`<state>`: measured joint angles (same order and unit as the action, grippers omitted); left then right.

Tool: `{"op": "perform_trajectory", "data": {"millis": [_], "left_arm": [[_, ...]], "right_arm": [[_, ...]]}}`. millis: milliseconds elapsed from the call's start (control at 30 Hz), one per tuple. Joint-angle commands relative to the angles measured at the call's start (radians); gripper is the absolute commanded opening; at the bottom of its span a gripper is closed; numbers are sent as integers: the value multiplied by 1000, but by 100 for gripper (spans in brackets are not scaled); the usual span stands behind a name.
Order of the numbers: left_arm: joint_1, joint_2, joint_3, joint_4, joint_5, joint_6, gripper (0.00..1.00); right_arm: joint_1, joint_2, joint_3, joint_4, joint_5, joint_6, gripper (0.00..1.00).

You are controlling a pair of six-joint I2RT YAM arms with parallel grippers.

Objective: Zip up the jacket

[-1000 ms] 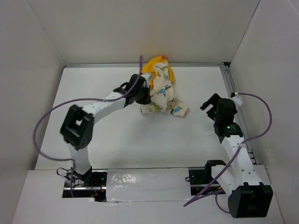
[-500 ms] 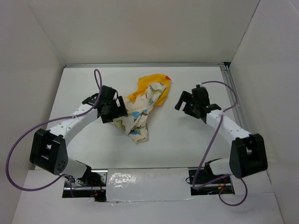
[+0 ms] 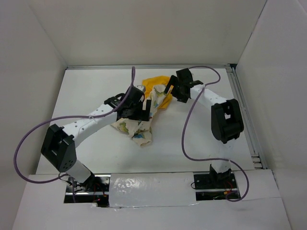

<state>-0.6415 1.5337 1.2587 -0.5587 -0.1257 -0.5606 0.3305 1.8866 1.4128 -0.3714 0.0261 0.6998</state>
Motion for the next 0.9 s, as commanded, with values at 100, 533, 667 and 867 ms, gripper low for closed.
{"op": "perform_trajectory", "data": {"millis": [100, 533, 667, 867], "left_arm": [[-6, 158, 30, -19, -44, 57, 99], [-90, 90, 145, -17, 33, 122, 0], [-176, -68, 130, 83, 283, 192, 0], [-319, -167, 165, 166, 462, 223, 0]], "right_arm": [[8, 180, 213, -61, -83, 50, 99], [44, -25, 120, -29, 119, -46, 0], [35, -285, 28, -114, 299, -135, 0], [18, -533, 101, -377, 544, -187, 0]]}}
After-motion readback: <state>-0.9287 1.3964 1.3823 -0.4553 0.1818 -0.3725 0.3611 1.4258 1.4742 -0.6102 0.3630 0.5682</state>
